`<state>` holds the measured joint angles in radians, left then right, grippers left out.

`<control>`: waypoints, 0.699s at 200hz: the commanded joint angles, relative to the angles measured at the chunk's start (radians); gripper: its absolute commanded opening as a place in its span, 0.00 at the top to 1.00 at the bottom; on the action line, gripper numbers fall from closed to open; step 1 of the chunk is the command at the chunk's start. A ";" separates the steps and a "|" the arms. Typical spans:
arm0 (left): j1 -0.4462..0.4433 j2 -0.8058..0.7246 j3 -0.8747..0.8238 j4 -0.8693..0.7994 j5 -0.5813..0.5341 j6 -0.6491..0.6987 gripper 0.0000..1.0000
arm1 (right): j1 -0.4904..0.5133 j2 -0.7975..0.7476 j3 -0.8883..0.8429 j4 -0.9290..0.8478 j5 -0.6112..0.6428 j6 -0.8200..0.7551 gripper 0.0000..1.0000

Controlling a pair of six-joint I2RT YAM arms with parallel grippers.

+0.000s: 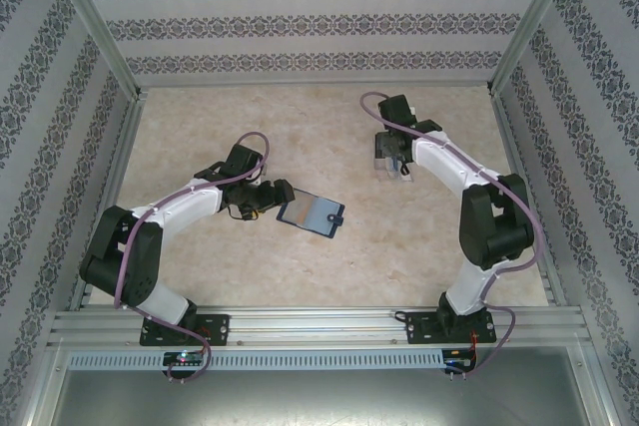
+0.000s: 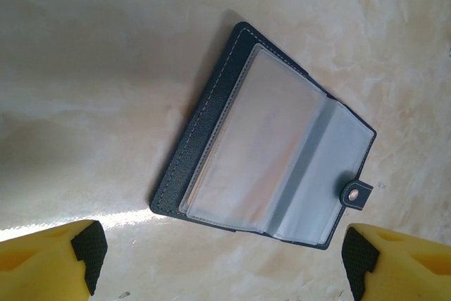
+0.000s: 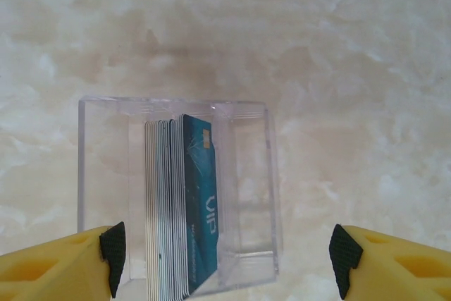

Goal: Put the credit cards into the card holder

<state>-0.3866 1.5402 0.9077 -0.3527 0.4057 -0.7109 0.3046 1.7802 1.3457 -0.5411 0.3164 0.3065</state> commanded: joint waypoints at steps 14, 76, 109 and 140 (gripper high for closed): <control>-0.017 0.000 0.020 -0.027 -0.029 0.004 0.11 | -0.005 0.075 0.023 0.006 -0.032 -0.041 0.22; -0.021 0.022 0.033 -0.023 -0.010 0.000 0.11 | -0.009 0.087 0.029 0.005 0.049 -0.050 0.22; -0.023 0.027 0.035 -0.020 -0.013 0.001 0.11 | -0.024 0.106 0.042 -0.038 0.147 -0.030 0.22; -0.025 0.030 0.034 -0.015 -0.013 -0.001 0.11 | -0.022 0.096 0.048 -0.033 0.152 -0.030 0.23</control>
<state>-0.3939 1.5589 0.9222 -0.3531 0.3946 -0.7105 0.2897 1.8748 1.3643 -0.5499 0.4072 0.2771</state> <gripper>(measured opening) 0.887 0.773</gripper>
